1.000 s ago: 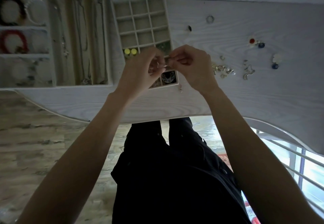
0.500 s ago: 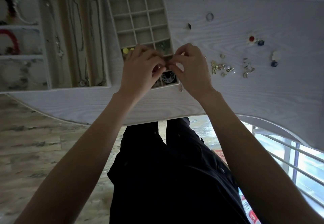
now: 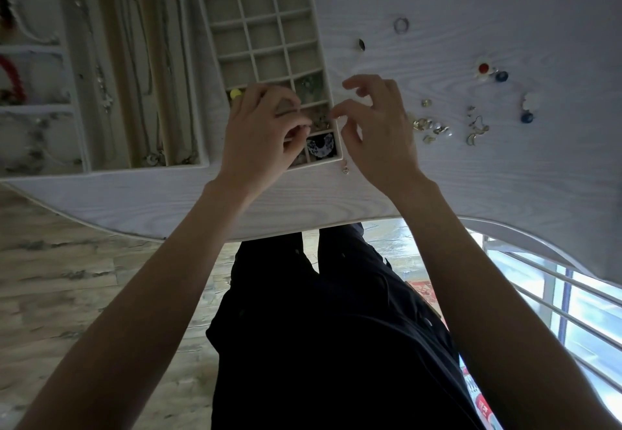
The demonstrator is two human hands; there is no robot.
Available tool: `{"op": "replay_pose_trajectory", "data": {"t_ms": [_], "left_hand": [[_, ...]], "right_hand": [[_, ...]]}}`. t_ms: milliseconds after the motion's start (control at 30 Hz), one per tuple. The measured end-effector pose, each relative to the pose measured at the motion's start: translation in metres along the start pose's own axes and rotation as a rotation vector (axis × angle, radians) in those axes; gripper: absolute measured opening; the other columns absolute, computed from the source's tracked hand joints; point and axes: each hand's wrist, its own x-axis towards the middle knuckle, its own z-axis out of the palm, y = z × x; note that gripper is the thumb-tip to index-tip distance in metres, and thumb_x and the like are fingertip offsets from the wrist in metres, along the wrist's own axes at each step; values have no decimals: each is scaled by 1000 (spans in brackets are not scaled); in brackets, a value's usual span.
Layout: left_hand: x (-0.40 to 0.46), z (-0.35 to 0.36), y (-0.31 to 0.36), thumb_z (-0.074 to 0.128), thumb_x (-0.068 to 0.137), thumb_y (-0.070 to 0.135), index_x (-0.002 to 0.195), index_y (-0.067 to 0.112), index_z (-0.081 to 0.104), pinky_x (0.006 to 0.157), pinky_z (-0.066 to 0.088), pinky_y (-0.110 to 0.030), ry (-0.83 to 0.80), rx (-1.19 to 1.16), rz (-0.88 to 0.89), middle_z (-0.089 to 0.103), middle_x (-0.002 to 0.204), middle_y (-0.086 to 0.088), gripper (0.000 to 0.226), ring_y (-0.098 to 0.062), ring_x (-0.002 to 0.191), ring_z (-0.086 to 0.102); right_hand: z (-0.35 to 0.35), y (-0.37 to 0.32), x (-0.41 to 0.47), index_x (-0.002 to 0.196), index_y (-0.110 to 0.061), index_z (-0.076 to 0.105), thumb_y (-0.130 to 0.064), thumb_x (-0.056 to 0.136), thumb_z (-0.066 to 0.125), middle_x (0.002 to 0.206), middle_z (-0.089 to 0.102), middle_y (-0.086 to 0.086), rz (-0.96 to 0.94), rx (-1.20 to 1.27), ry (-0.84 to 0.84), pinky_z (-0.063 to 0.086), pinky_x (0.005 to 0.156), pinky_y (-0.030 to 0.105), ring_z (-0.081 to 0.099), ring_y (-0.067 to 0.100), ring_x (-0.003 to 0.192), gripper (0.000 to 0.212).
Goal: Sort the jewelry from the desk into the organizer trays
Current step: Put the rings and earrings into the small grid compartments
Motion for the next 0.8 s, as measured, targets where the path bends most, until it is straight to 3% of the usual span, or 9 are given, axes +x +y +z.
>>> {"op": "replay_pose_trajectory", "data": {"t_ms": [133, 267, 533, 800], "left_hand": [[-1, 3, 2, 60, 89, 29, 90, 18, 76, 86, 42, -38, 14, -13, 3, 64, 104, 0, 19, -28, 100, 48], [-2, 3, 3, 60, 89, 28, 91, 19, 76, 87, 36, -31, 19, -38, -21, 64, 103, 0, 19, -27, 97, 49], [-4, 1, 3, 59, 90, 27, 92, 19, 76, 85, 31, -24, 19, -39, -19, 64, 102, -1, 18, -28, 93, 50], [-3, -9, 7, 55, 94, 22, 95, 14, 73, 85, 35, -27, 38, -54, 35, 67, 97, -2, 21, -27, 92, 55]], "right_hand": [[3, -1, -2, 88, -13, 71, -14, 79, 40, 126, 55, 13, -60, -99, -119, 47, 84, 39, 44, 30, 118, 32], [4, 0, -3, 91, -12, 71, -14, 80, 41, 130, 52, 17, -65, -178, -169, 47, 89, 46, 45, 37, 121, 32], [7, 1, -4, 95, -9, 68, -16, 79, 35, 131, 51, 17, -47, -173, -189, 48, 88, 46, 44, 36, 122, 37], [3, 1, -9, 100, -10, 68, -9, 78, 46, 123, 58, 11, -17, -82, -86, 44, 86, 41, 52, 31, 113, 31]]}}
